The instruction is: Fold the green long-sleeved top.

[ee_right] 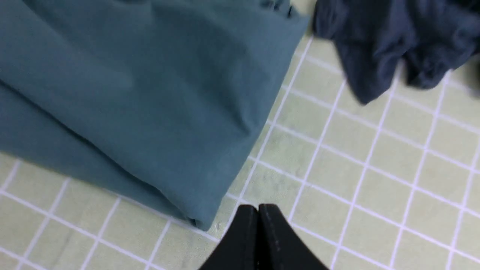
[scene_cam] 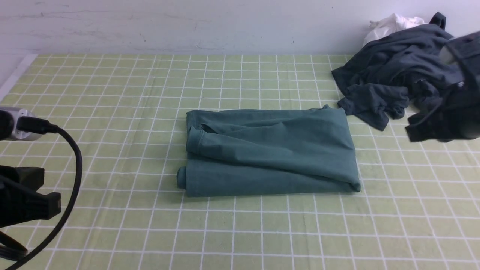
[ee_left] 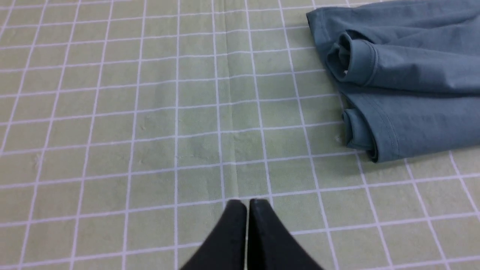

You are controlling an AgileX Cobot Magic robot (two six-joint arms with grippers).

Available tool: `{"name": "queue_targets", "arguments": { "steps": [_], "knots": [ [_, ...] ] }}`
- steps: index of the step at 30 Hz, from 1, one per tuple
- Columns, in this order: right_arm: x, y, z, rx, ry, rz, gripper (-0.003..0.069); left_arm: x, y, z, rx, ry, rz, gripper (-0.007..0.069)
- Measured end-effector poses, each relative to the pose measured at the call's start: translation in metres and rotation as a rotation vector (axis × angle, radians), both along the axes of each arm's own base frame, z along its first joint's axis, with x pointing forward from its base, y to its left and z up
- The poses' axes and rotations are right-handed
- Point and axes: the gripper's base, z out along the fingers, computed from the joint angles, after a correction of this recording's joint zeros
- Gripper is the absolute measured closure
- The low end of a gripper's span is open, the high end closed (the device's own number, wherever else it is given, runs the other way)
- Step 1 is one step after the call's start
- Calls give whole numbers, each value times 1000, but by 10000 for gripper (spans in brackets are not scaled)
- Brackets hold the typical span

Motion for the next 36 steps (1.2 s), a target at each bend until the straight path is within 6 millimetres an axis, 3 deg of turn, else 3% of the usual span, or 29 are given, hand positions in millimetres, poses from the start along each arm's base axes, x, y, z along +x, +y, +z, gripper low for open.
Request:
{"name": "queue_targets", "arguments": {
  "steps": [4, 8, 10, 13, 14, 16, 23, 24, 25, 29, 36],
  "knots": [
    [-54, -6, 47, 29, -129, 1, 669, -9, -10, -1, 124, -94, -165, 629],
    [-106, -13, 67, 50, -287, -4, 669, -27, -16, -12, 195, -204, -283, 629],
    [-119, -15, 66, 55, -335, -9, 669, -31, -16, -15, 199, -224, -296, 629],
    [-162, -22, 42, 77, -485, -34, 669, -44, -14, -20, 199, -322, -302, 629],
    [-161, -22, 38, 76, -481, -35, 669, -44, -14, -20, 199, -324, -301, 629],
    [-175, -25, 3, 83, -524, -56, 669, -47, -13, -15, 199, -392, -294, 629],
    [-181, -29, -83, 116, -489, -116, 669, -48, -13, -12, 202, -418, -293, 629],
    [-181, -29, -83, 123, -490, -119, 669, -48, -13, -12, 202, -418, -293, 629],
    [-182, -29, -100, 174, -437, -151, 669, -48, -13, -12, 202, -418, -293, 629],
    [-189, -28, -139, 316, -291, -244, 669, -48, -13, -12, 202, -418, -293, 629],
    [-196, -25, -157, 359, -162, -251, 669, -48, -13, -12, 202, -419, -293, 629]
  ]
}}
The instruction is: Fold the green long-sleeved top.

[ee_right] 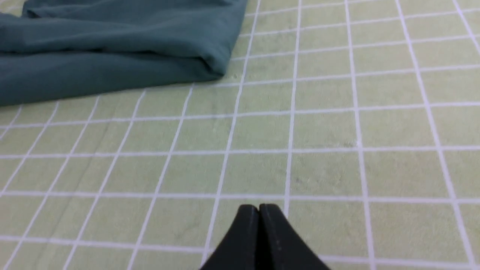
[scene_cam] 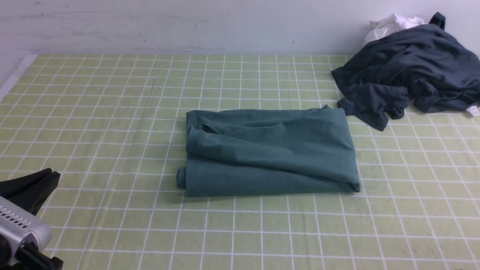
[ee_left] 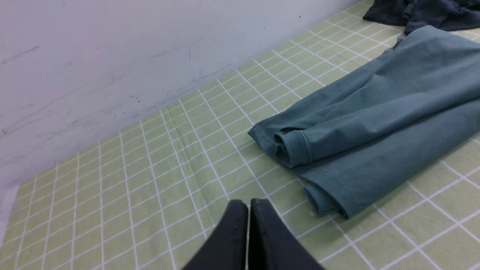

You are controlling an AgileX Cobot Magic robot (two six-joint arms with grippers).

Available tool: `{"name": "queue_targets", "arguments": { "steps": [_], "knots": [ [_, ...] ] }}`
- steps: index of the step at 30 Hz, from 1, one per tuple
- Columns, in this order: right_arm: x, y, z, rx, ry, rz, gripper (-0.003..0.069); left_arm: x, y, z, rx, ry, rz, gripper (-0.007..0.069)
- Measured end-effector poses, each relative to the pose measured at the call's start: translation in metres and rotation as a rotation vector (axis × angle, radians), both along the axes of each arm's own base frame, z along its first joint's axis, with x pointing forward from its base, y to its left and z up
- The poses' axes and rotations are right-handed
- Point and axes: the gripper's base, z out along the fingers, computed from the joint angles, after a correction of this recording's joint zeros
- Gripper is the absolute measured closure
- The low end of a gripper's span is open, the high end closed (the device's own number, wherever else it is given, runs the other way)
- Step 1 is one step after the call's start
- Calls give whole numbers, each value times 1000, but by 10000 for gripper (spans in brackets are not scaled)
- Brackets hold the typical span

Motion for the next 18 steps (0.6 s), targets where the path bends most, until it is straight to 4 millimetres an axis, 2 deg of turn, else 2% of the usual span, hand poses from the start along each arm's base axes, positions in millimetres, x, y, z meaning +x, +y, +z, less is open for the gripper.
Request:
{"name": "queue_targets", "arguments": {
  "steps": [3, 8, 18],
  "knots": [
    [-6, 2, 2, 11, -21, 31, 669, 0, 0, 0, -1, -2, 0, 629],
    [-17, -5, 17, -31, -277, -37, 669, 0, 0, 0, 3, -2, -1, 629],
    [-17, -16, 18, -103, -304, -162, 669, 0, 0, 0, 7, 1, -1, 629]
  ]
}}
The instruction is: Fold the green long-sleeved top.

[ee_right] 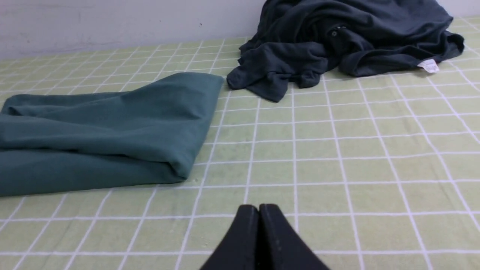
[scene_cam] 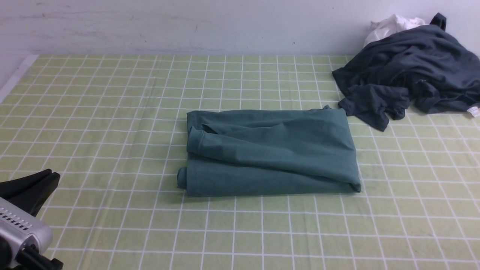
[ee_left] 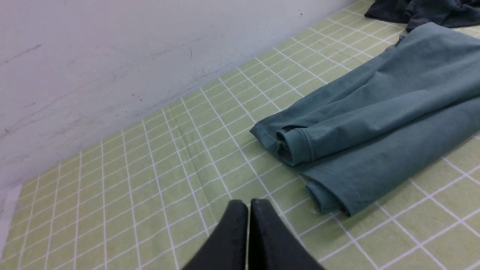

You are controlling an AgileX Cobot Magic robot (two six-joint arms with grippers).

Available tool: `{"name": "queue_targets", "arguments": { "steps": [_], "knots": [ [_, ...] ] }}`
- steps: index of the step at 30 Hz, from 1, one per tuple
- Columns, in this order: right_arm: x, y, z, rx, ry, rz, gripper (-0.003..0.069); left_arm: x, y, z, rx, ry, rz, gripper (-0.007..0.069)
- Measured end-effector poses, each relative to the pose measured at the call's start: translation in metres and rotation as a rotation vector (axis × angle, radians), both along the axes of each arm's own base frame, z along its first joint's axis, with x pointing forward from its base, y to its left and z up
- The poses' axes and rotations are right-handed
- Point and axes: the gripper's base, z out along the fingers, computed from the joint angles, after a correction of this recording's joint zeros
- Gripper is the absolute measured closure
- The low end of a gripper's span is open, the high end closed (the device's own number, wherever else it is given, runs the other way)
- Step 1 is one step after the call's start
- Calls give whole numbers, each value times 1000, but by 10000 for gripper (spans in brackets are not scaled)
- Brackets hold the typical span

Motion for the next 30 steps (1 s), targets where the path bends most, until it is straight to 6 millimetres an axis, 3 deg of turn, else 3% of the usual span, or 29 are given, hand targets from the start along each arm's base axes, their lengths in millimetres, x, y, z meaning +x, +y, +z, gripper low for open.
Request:
{"name": "queue_targets", "arguments": {
  "steps": [8, 30],
  "knots": [
    [0, -5, 0, -87, -3, -37, 669, 0, 0, 0, 1, 0, 0, 629],
    [0, -5, 0, -101, -3, -37, 669, -6, 2, -6, -3, -16, 0, 629]
  ]
}}
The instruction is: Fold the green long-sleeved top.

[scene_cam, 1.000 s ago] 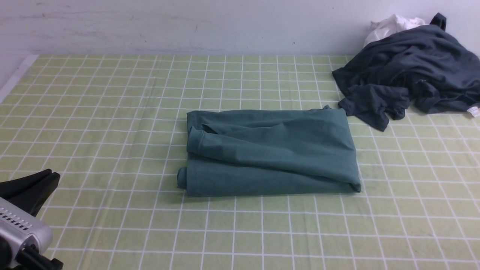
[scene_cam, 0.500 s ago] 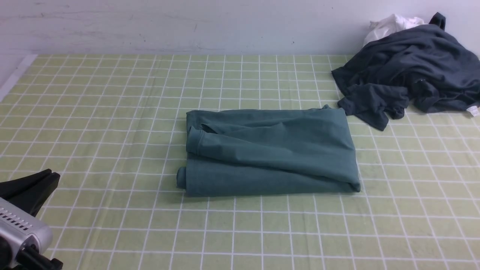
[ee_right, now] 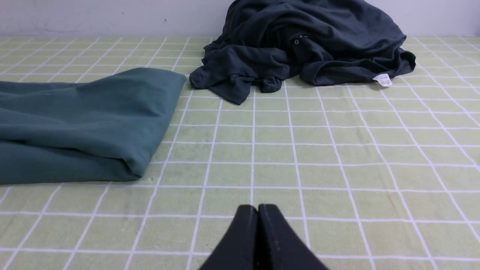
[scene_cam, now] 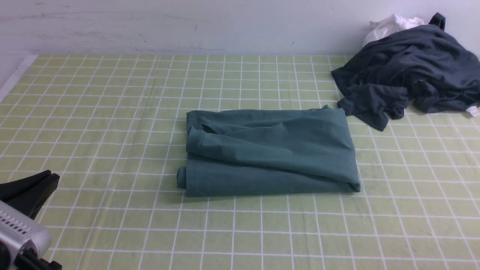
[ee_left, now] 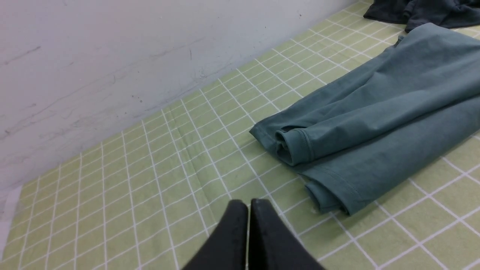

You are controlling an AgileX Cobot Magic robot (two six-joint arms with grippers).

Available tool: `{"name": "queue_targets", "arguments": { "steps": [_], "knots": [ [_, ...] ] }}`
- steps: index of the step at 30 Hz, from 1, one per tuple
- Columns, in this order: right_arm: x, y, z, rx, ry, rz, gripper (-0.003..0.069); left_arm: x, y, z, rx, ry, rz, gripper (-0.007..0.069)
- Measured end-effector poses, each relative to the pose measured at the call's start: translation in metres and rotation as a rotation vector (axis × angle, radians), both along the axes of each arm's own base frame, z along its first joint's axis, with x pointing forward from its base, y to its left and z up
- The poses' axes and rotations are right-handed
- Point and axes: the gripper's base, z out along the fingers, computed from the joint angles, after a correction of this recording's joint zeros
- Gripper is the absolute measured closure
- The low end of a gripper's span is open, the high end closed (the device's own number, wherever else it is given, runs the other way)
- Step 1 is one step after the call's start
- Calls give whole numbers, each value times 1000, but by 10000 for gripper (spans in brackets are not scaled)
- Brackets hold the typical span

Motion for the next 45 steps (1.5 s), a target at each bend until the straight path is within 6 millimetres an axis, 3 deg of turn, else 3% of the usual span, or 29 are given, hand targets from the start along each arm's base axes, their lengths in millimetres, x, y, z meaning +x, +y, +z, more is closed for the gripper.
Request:
{"name": "queue_targets", "arguments": {
  "steps": [8, 15, 22, 29, 45],
  "knots": [
    [0, 0, 0, -2, 0, -4, 669, -36, 17, -38, -45, -161, 87, 629],
    [0, 0, 0, -3, 0, -4, 669, -37, 27, -80, -144, -184, 274, 629],
    [0, 0, 0, -4, 0, -4, 669, -37, 29, -79, -178, -207, 318, 629],
    [0, 0, 0, -4, 0, -4, 669, -41, 28, -108, -310, 137, 378, 629],
    [0, 0, 0, 9, 0, -7, 669, -41, 28, -108, -320, 148, 383, 629]
  ]
}}
